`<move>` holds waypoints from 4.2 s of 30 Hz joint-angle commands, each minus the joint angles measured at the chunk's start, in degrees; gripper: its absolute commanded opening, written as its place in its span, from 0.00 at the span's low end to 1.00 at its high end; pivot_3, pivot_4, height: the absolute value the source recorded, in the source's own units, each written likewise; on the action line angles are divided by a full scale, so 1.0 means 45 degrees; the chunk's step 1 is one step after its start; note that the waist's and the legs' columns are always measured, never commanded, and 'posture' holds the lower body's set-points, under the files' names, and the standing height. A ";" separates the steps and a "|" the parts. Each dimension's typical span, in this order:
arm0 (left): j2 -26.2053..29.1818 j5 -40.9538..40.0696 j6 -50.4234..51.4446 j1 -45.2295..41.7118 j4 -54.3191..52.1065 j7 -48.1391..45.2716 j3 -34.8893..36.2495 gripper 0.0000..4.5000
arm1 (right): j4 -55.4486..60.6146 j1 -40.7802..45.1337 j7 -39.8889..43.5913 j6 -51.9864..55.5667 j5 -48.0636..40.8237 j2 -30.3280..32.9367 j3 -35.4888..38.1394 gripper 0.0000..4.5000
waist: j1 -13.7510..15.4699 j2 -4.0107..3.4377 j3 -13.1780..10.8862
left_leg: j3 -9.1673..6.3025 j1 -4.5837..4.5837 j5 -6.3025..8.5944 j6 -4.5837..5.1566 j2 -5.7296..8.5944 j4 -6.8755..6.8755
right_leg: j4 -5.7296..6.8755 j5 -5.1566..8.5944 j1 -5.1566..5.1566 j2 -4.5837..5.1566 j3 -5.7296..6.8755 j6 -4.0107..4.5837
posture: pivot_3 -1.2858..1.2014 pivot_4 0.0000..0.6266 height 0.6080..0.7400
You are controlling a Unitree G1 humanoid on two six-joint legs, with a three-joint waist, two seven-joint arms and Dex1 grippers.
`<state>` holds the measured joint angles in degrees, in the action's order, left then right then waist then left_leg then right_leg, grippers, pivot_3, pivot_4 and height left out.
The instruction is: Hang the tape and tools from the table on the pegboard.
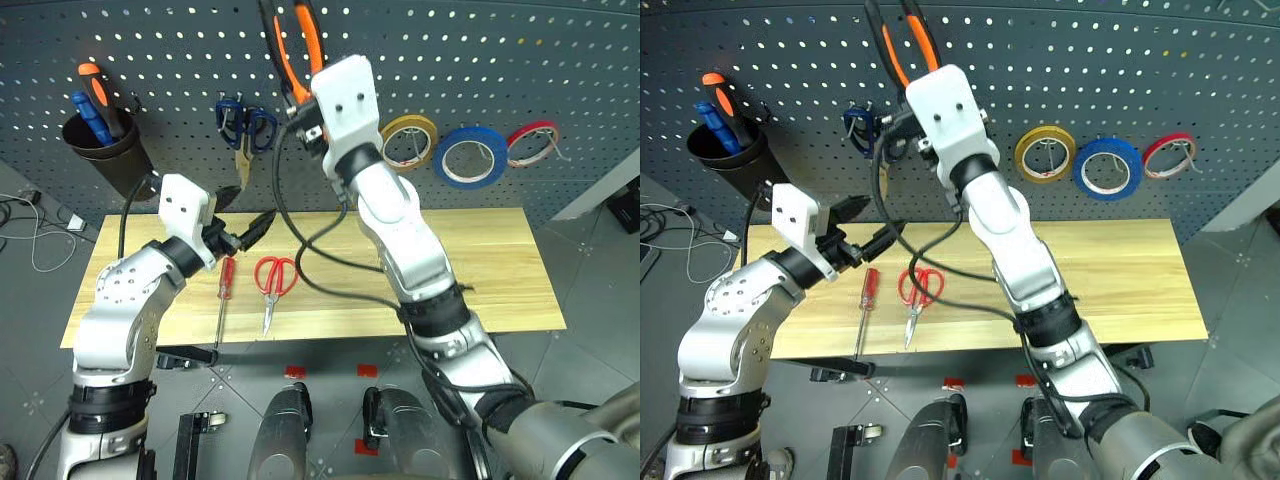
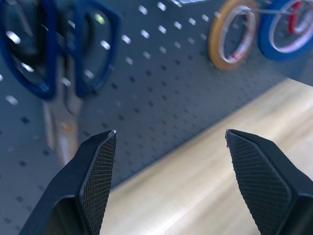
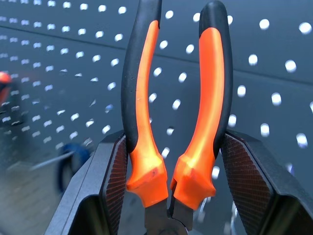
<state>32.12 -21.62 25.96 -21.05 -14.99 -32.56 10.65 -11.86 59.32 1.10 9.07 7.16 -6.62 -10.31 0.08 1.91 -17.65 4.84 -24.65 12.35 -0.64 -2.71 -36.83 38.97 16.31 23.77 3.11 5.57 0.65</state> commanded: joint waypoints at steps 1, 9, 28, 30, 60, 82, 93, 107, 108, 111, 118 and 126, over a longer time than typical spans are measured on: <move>0.0021 0.0177 -0.0093 -0.0463 0.0053 0.0193 -0.0114 0.83 | -0.1524 0.1370 -0.0259 -0.2146 -0.0095 0.0046 0.0468 0.58 | 0.0002 0.0000 -0.0009 | 0.0007 -0.0007 0.0002 0.0002 0.0001 0.0008 | -0.0005 0.0004 0.0008 0.0002 -0.0004 -0.0001 | 0.56 0.51 1.00; -0.0387 0.0329 -0.0258 -0.0825 0.0283 0.0379 -0.0520 0.83 | -0.5507 0.2869 -0.1104 -0.5349 0.0429 0.0735 0.0863 0.58 | 0.0038 -0.0005 -0.0098 | 0.0025 -0.0034 0.0002 0.0002 -0.0001 0.0034 | 0.0002 0.0015 0.0060 0.0005 -0.0014 0.0010 | 0.57 0.56 1.00; -0.1235 0.1079 -0.0259 -0.0042 0.0473 0.1068 -0.1158 0.83 | -0.8498 0.1727 -0.2727 -0.6895 0.0842 0.1066 0.1230 0.74 | 0.0295 -0.0019 -0.0282 | 0.0027 -0.0033 -0.0001 0.0000 -0.0005 0.0008 | 0.0023 0.0015 0.0058 0.0009 -0.0021 0.0011 | 0.57 0.58 1.00; -0.1413 0.1046 -0.0160 0.0043 0.0500 0.1165 -0.1253 0.83 | -0.8180 0.1500 -0.2647 -0.6589 0.0618 0.1007 0.1374 0.87 | 0.0295 -0.0020 -0.0282 | 0.0019 -0.0032 -0.0001 0.0000 -0.0007 0.0000 | 0.0027 0.0014 0.0054 0.0009 -0.0014 0.0011 | 0.56 0.58 1.00; -0.3695 0.3287 0.7148 0.1276 0.0699 0.5447 -0.3195 1.00 | 0.7940 -0.8279 0.7013 0.7106 -0.5056 0.5053 -0.1826 1.00 | 0.0191 -0.0011 -0.0277 | -0.0002 -0.0036 0.0004 0.0013 0.0001 0.0035 | 0.0007 0.0031 0.0056 0.0008 -0.0014 -0.0025 | 0.52 0.54 1.00; -0.4192 0.3238 0.9637 0.0113 0.3297 0.5606 -0.2233 0.66 | 0.7986 -0.7723 0.8722 0.7654 -0.5985 0.5806 -0.1803 1.00 | 0.0239 -0.0003 -0.0266 | -0.0008 -0.0025 0.0000 0.0005 0.0003 0.0025 | 0.0016 0.0030 0.0039 0.0009 -0.0004 -0.0023 | 0.51 0.52 1.00; -0.3164 0.3392 0.9194 -0.0406 0.4935 0.4471 -0.3178 0.07 | 0.8197 -0.7941 0.9247 0.8518 -0.7055 0.6477 -0.1382 1.00 | 0.0263 -0.0050 -0.0225 | -0.0024 0.0048 0.0005 0.0009 0.0007 0.0013 | 0.0006 0.0034 -0.0055 0.0018 0.0008 -0.0029 | 0.51 0.50 1.00; -0.2590 0.4100 0.3596 0.3119 0.0366 0.4276 -0.3097 0.07 | 0.9641 -0.8301 0.6740 0.5371 -0.3741 0.6623 -0.1862 1.00 | 0.0213 -0.0060 -0.0214 | -0.0018 0.0027 0.0007 0.0002 0.0003 0.0030 | -0.0013 0.0041 -0.0032 0.0020 0.0005 -0.0043 | 0.51 0.48 1.00; -0.2499 0.4321 0.2936 0.3589 -0.0029 0.4369 -0.3132 0.07 | 0.9856 -0.8375 0.6556 0.5304 -0.3564 0.6563 -0.1909 1.00 | 0.0213 -0.0061 -0.0214 | -0.0018 0.0012 0.0007 0.0001 0.0002 0.0036 | -0.0018 0.0029 -0.0017 0.0019 0.0007 -0.0021 | 0.50 0.48 1.00; -0.2329 0.4957 0.1043 0.4771 -0.1108 0.4892 -0.2868 0.07 | 1.0420 -0.8533 0.6009 0.4852 -0.2896 0.6406 -0.2002 1.00 | 0.0156 -0.0058 -0.0216 | -0.0016 -0.0009 0.0007 0.0000 -0.0001 0.0042 | -0.0024 0.0029 0.0005 0.0017 0.0010 -0.0020 | 0.50 0.48 1.00; -0.2157 0.5880 -0.1643 0.5551 -0.2875 0.5961 -0.1188 0.07 | 1.1041 -0.8505 0.5592 0.4915 -0.3109 0.5811 -0.1241 1.00 | 0.0075 -0.0048 -0.0219 | -0.0021 -0.0017 0.0037 0.0052 0.0000 0.0040 | -0.0020 0.0060 0.0011 0.0019 0.0014 -0.0076 | 0.51 0.47 1.00; -0.1455 0.6177 -0.2757 0.3906 -0.3278 0.5501 -0.0582 0.07 | 1.0471 -0.8271 0.5753 0.4373 -0.3131 0.5547 -0.0737 1.00 | 0.0079 -0.0042 -0.0215 | -0.0021 -0.0022 0.0031 0.0044 0.0003 0.0028 | -0.0012 0.0045 0.0010 0.0016 0.0021 -0.0059 | 0.51 0.46 1.00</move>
<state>25.01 5.21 15.45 -3.19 -27.03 -7.43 7.07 34.06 21.57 26.83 30.54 -5.94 18.74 -14.57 0.43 1.72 -18.61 4.75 -24.75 12.45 -0.51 -2.69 -36.71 38.92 16.43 23.81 3.18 5.65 0.53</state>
